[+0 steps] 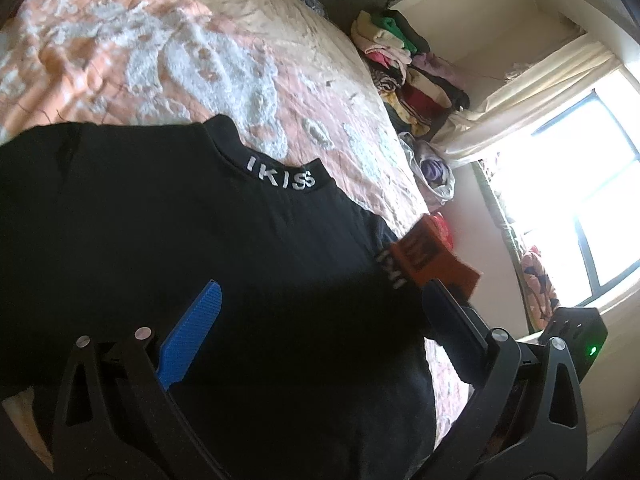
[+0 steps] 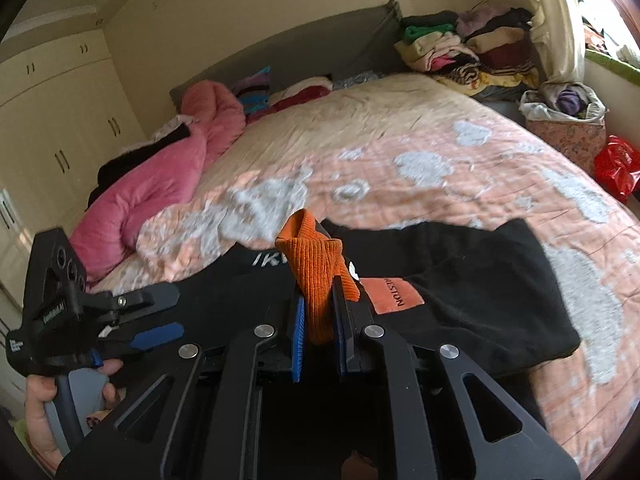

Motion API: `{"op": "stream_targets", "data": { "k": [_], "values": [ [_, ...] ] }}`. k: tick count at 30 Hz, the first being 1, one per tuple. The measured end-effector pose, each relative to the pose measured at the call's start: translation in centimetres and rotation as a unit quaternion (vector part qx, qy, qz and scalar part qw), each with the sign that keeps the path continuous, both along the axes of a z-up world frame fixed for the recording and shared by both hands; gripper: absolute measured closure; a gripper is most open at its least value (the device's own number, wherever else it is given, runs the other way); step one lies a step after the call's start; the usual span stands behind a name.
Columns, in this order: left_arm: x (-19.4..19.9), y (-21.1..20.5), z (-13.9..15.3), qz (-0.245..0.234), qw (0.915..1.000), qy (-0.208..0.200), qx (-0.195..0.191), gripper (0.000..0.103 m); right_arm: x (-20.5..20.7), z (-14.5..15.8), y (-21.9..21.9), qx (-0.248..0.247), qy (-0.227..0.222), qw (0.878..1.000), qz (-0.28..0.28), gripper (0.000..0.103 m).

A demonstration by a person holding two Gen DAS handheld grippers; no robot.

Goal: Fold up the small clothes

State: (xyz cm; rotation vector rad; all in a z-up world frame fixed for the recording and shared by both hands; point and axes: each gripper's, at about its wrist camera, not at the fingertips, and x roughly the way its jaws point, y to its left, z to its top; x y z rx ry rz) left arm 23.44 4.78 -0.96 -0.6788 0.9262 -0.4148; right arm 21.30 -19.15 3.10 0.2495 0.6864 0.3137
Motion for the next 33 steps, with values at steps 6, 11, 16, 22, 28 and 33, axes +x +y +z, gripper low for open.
{"op": "stream_targets", "data": {
  "k": [6, 11, 16, 22, 28, 33],
  "values": [
    [0.4, -0.2, -1.4, -0.004, 0.9996, 0.018, -0.024, 0.008, -0.3, -2.3, 1.8, 0.0, 0.038, 0.999, 0.02, 0.085],
    [0.6, -1.2, -2.0, -0.018, 0.9991, 0.026, -0.028, 0.008, -1.4, -3.3, 2.0, 0.004, 0.055, 0.998, 0.034, 0.078],
    [0.6, -2.6, -2.6, -0.031, 0.9987, 0.031, -0.025, 0.01, -2.8, -3.4, 0.8, 0.018, 0.058, 0.998, 0.035, 0.075],
    [0.8, -4.5, -3.5, -0.052, 0.9976, 0.033, -0.031, 0.017, -4.5, -3.0, -0.7, 0.014, 0.047, 0.998, 0.032, 0.07],
    [0.7, -5.5, -4.5, -0.06, 0.997, 0.04, -0.026, 0.031, -6.0, -3.0, -1.9, 0.014, 0.05, 0.998, 0.033, 0.063],
    [0.9, -5.8, -4.8, -0.053, 0.9976, 0.042, -0.017, 0.038, -6.2, -3.0, -3.5, 0.022, 0.054, 0.998, 0.012, 0.063]
  ]
}}
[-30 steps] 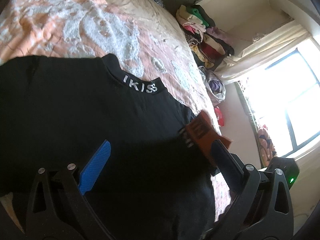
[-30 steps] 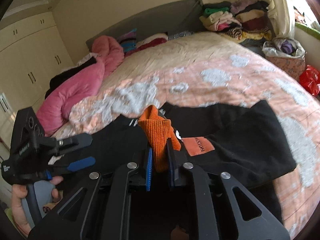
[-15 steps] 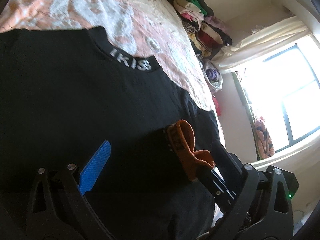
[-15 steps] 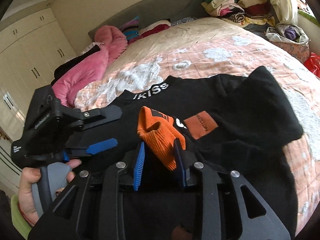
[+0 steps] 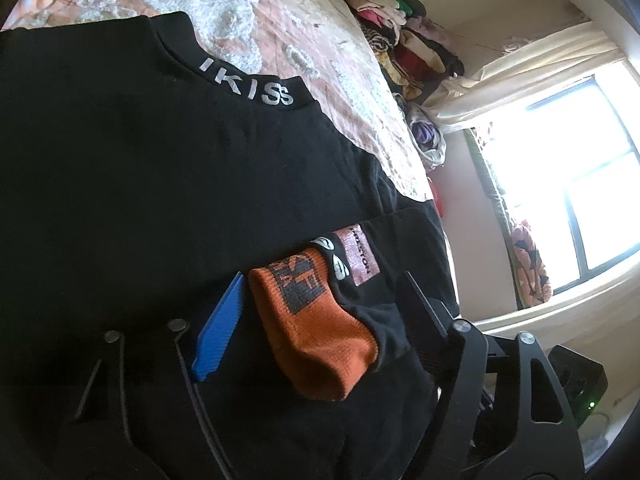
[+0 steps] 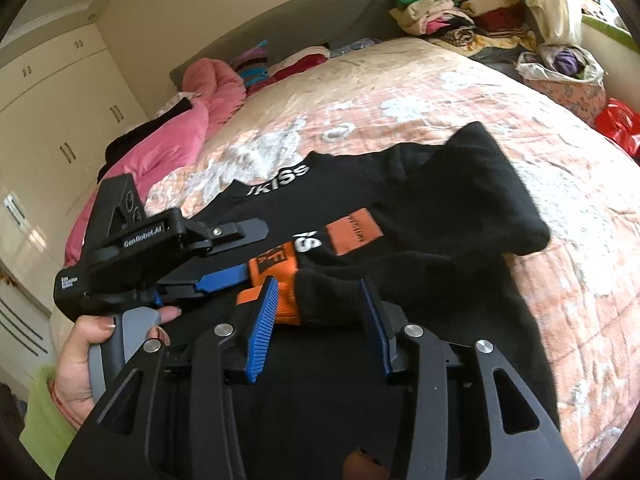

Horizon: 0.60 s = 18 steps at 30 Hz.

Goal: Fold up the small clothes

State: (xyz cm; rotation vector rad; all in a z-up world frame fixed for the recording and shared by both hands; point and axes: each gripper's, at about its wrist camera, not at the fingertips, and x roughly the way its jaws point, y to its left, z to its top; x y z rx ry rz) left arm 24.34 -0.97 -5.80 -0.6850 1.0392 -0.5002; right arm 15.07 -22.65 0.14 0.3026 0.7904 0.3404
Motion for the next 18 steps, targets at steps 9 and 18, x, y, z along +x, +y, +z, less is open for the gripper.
{"op": "stream_targets", "data": {
  "k": [9, 18],
  "values": [
    [0.0, -2.7, 0.0, -0.029, 0.9976, -0.029, 0.056, 0.094, 0.0, 0.5, -2.5, 0.003, -0.006, 0.999, -0.039, 0.063],
    [-1.3, -0.7, 5.8, -0.012, 0.9891, -0.127, 0.072, 0.102, -0.1, 0.4, -3.3, 0.006, -0.004, 0.999, -0.051, 0.063]
  ]
}}
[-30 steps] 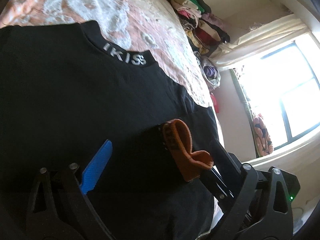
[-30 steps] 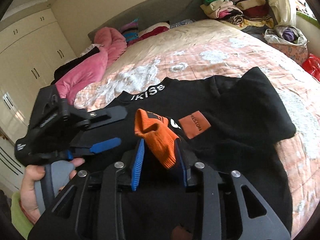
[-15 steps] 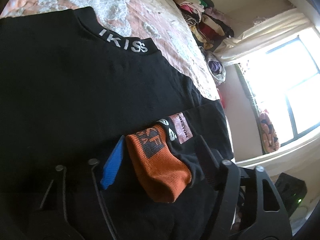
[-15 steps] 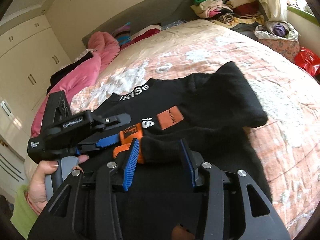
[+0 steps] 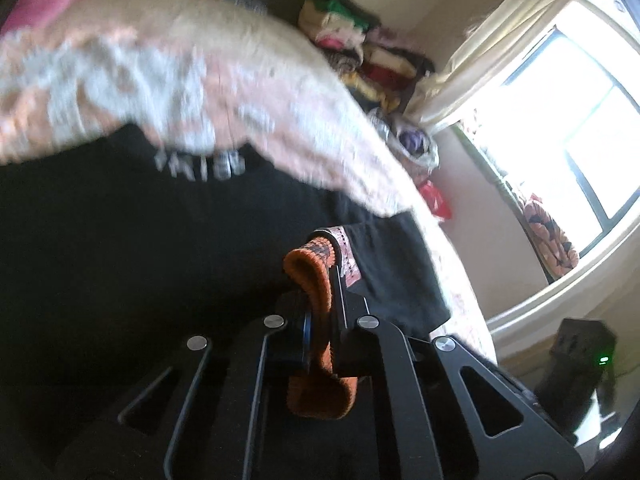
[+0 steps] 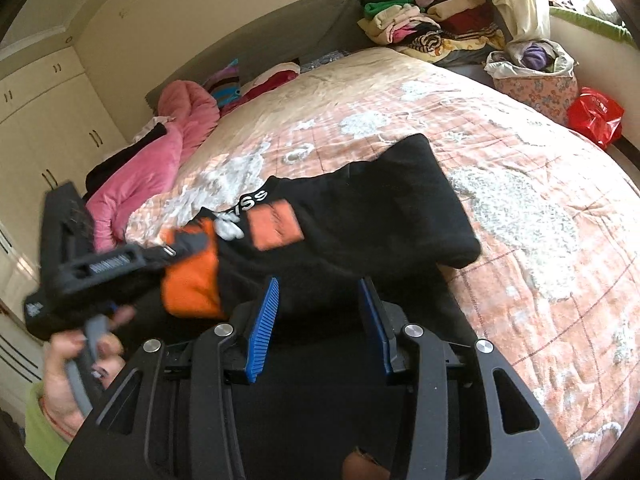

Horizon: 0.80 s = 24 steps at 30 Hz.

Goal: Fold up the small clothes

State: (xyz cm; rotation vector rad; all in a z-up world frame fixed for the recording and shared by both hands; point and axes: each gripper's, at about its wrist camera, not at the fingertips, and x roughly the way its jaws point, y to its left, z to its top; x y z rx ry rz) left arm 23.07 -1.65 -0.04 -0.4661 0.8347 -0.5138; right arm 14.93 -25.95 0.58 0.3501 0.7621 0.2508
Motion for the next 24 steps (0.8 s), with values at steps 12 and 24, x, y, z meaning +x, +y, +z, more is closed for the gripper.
{"op": "stream_targets", "data": {
  "k": [12, 24],
  "values": [
    [-3.1, 4.6, 5.8, 0.039, 0.997, -0.062, -0.024, 0.102, -0.2, -0.2, 0.1, 0.004, 0.001, 1.0, 0.002, 0.063],
    [-4.2, 8.4, 4.3, 0.077, 0.9964, -0.035, 0.001, 0.102, 0.2, -0.4, 1.1, -0.006, 0.002, 1.0, -0.003, 0.062]
  ]
}}
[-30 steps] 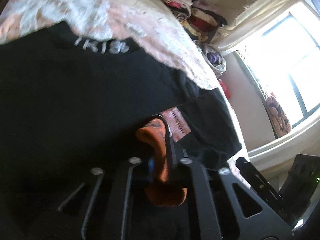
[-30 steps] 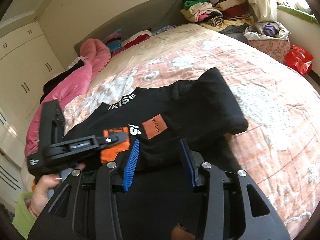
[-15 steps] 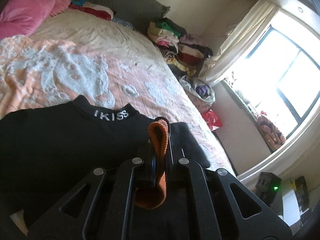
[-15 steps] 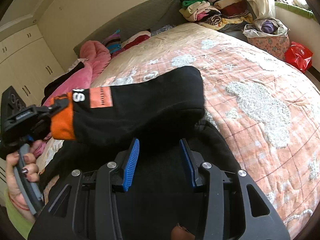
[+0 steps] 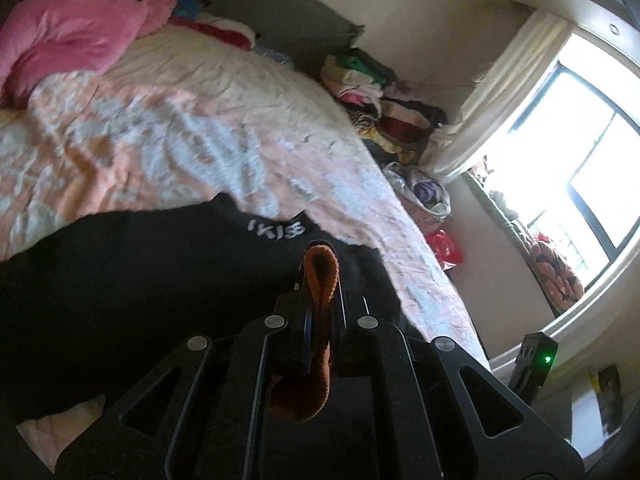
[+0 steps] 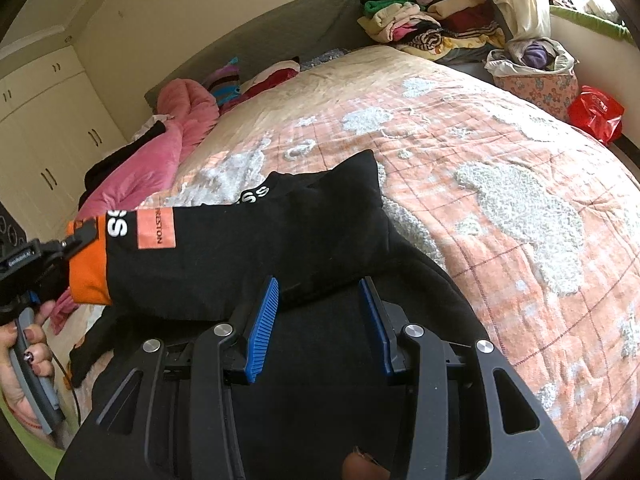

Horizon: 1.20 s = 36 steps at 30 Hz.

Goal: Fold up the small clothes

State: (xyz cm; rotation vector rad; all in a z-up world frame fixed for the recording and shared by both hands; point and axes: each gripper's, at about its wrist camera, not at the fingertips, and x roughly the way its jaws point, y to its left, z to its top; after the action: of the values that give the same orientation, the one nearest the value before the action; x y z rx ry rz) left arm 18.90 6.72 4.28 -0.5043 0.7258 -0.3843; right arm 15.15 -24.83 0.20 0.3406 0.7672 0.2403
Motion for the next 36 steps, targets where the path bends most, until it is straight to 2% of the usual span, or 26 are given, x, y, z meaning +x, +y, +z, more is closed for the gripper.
{"op": "stream_targets", "data": {
  "k": [5, 10, 13, 16, 18, 22, 28, 30, 33, 36],
  "values": [
    [1.3, 1.6, -2.5, 0.02, 0.9986, 0.049, -0.003, 0.102, 1.0, 0.0, 0.9, -0.024, -0.001, 1.0, -0.004, 0.06],
    [1.1, 2.3, -2.7, 0.034, 0.9979, 0.056, 0.005, 0.101, 2.1, 0.3, 2.1, -0.049, -0.007, 0.999, 0.002, 0.06],
    [0.8, 2.4, -2.1, 0.05, 0.9967, 0.047, 0.044, 0.099, 2.9, 0.3, 2.7, -0.066, -0.006, 0.998, 0.009, 0.058],
    [0.5, 2.5, -1.6, 0.062, 0.9955, 0.038, 0.06, 0.095, 4.0, 0.3, 3.4, -0.077, -0.001, 0.997, 0.013, 0.058],
    [0.2, 2.1, -0.9, 0.074, 0.992, 0.024, 0.1, 0.091, 4.6, 0.2, 4.0, -0.089, 0.001, 0.996, 0.016, 0.057],
    [0.1, 0.9, -0.7, 0.056, 0.9898, 0.014, 0.13, 0.079, 5.7, 0.0, 5.0, -0.102, 0.005, 0.994, 0.03, 0.056],
    [1.5, -1.5, -4.4, 0.003, 0.9892, 0.074, 0.127, 0.077, 6.4, -0.2, 6.1, -0.113, 0.005, 0.992, 0.049, 0.054],
    [1.6, -2.0, -6.0, 0.0, 0.9845, 0.099, 0.145, 0.074, 6.6, -0.2, 6.2, -0.115, 0.006, 0.992, 0.052, 0.053],
    [1.0, -2.6, -7.9, 0.007, 0.9729, 0.125, 0.195, 0.073, 7.0, -0.5, 6.6, -0.118, 0.009, 0.991, 0.061, 0.049],
    [0.7, -2.4, -8.4, 0.008, 0.9716, 0.128, 0.199, 0.073, 7.3, -1.3, 6.5, -0.126, 0.022, 0.99, 0.062, 0.045]
  ]
}}
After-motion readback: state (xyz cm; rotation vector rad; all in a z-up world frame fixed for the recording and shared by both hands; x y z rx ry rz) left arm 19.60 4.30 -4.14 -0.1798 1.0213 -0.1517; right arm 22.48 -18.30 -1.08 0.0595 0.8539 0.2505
